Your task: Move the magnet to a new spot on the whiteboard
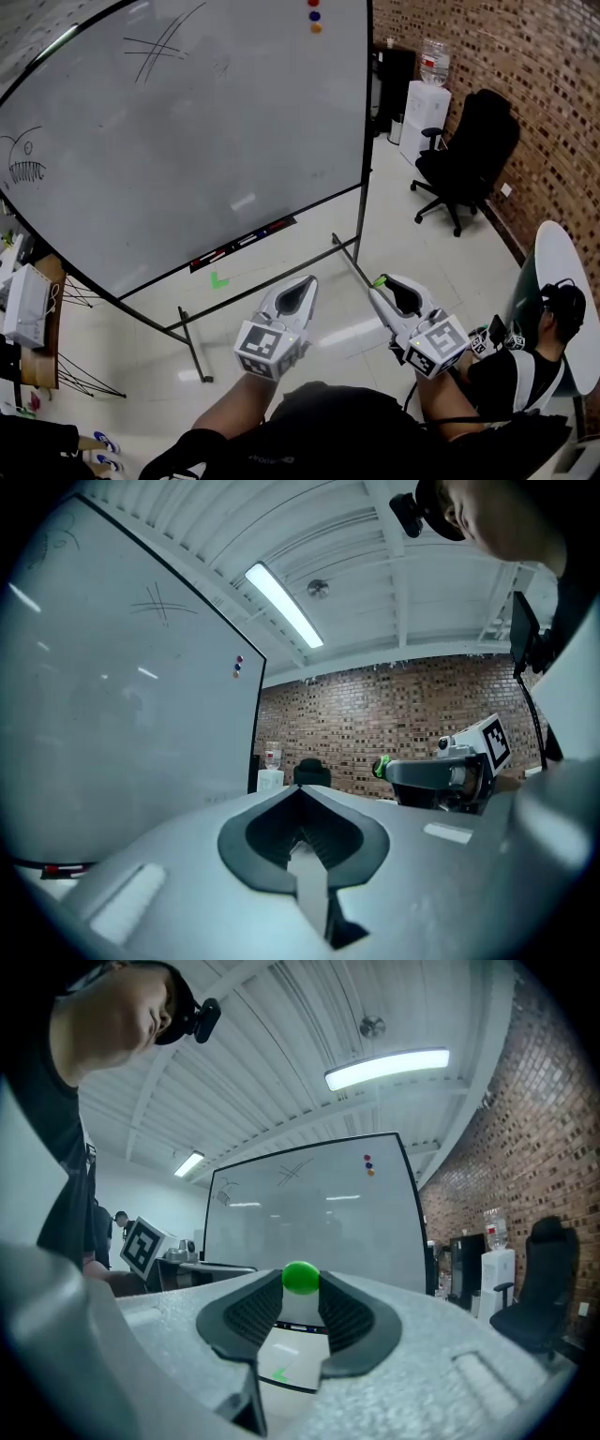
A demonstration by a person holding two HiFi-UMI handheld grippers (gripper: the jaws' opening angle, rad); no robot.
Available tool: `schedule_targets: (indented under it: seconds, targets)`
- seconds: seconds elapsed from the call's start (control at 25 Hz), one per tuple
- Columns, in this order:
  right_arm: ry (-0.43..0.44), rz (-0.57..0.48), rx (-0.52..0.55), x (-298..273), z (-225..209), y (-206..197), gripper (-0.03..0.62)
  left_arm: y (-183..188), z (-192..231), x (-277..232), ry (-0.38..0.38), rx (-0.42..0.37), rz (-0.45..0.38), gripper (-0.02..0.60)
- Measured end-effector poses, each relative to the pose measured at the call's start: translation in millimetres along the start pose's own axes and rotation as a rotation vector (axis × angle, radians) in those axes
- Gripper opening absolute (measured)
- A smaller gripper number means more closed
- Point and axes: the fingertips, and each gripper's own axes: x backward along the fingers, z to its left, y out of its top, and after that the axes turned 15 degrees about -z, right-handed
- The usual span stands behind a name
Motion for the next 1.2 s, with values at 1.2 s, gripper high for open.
schedule_targets:
  seconds: [1.2]
  targets:
    - [0.275,-0.148,0.174,-311.5,-227.3,80.7,0.109,-10.8,118.0,-146.7,0.369,-0.086,-0.022,0.015]
